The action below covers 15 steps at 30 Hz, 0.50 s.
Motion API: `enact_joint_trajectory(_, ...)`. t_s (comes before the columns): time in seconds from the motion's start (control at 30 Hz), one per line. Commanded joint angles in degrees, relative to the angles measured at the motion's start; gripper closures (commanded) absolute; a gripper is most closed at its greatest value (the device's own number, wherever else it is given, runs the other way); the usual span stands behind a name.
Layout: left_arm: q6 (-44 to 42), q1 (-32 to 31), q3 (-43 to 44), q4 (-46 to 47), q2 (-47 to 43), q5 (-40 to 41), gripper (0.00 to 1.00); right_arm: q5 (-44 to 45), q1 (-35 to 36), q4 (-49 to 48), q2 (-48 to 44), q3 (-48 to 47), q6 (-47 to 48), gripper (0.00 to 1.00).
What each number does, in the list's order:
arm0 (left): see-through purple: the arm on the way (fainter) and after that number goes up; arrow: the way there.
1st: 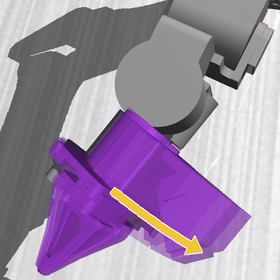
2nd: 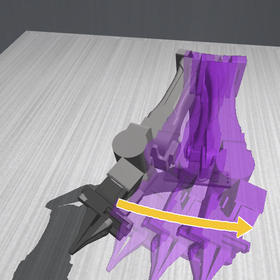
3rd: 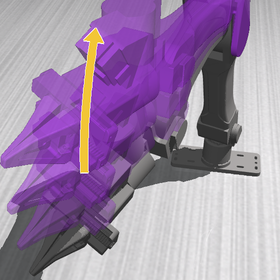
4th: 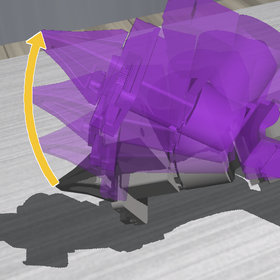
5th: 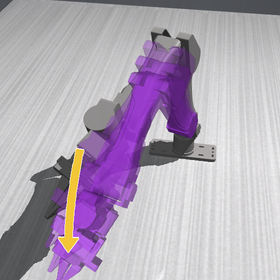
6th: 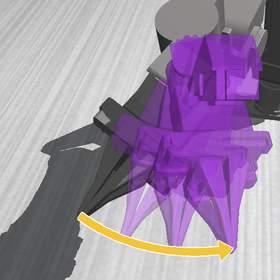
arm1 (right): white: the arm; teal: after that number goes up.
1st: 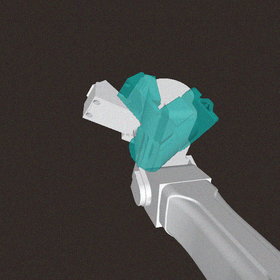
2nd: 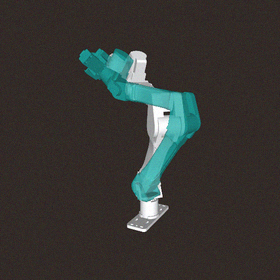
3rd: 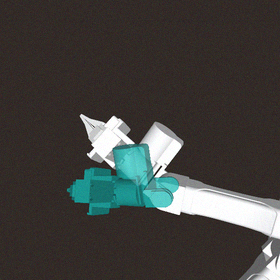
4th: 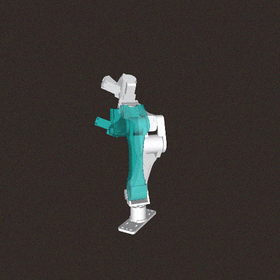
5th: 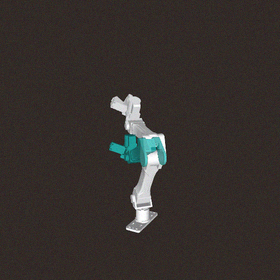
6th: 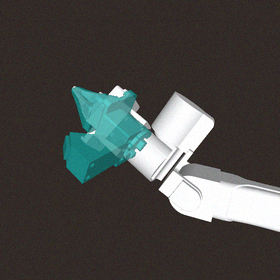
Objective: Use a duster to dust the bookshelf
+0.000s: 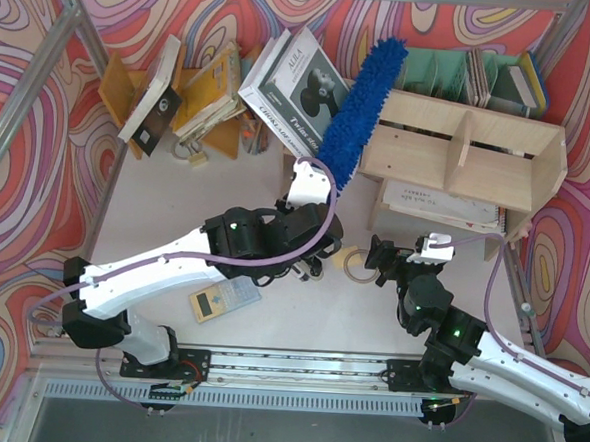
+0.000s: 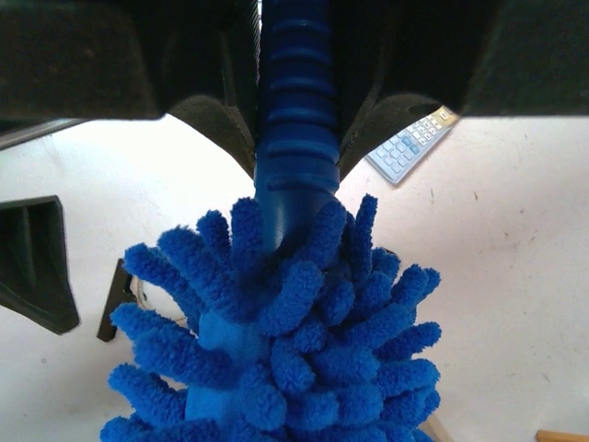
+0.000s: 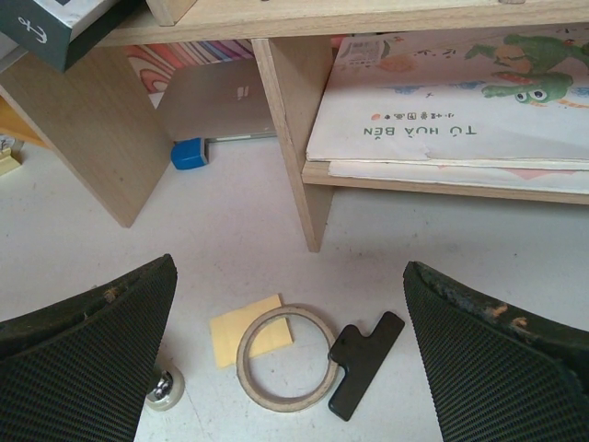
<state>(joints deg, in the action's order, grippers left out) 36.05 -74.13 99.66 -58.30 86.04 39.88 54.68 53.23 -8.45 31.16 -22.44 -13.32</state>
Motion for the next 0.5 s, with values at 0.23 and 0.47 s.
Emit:
enact_joint_trajectory(0.23, 2.25, 4.55, -5.93, 0.86, -8.71, 4.61, 1.0, 1.58, -0.09, 0.44, -0.6, -1.56, -0.74, 0.01)
enact_joint_trajectory(0.47, 0.1, 5.22, -5.64, 3.78, -8.96, 2.79, 1.0, 1.71, -0.07, 0.56, -0.44, -1.69, -0.83, 0.01)
